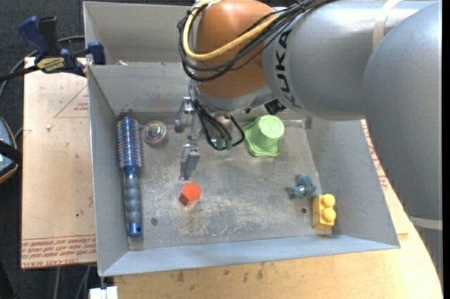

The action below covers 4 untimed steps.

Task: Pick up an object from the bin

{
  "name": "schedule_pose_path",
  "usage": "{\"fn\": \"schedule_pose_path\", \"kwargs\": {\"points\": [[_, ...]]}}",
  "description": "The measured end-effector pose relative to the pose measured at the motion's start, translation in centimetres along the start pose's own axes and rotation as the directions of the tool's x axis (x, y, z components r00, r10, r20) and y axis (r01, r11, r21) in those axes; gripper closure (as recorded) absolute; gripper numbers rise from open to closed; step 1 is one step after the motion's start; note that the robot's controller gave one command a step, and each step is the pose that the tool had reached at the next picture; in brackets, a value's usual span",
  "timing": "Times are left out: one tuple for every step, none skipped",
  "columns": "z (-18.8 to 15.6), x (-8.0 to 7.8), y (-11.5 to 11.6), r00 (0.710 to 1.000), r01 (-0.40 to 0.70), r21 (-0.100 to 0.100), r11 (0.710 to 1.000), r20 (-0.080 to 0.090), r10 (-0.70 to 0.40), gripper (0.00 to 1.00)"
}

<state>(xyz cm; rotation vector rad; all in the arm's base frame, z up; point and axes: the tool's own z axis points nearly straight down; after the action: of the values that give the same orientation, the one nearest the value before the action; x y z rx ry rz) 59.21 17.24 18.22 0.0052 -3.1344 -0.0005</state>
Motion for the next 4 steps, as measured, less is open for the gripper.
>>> {"fn": "schedule_pose_path", "kwargs": {"points": [[-0.5,-0.2,-0.1,1.000,-0.004,-0.001,1.000,0.008,0.004,1.00],[-3.5,-0.3,-3.4,0.998,0.057,0.000,0.998,0.012,-0.057,1.00],[-3.3,-0.2,-3.2,0.998,0.059,-0.001,0.998,0.010,-0.059,0.00],[7.4,4.1,-3.7,0.999,-0.050,0.001,0.999,-0.003,0.050,0.00]]}}
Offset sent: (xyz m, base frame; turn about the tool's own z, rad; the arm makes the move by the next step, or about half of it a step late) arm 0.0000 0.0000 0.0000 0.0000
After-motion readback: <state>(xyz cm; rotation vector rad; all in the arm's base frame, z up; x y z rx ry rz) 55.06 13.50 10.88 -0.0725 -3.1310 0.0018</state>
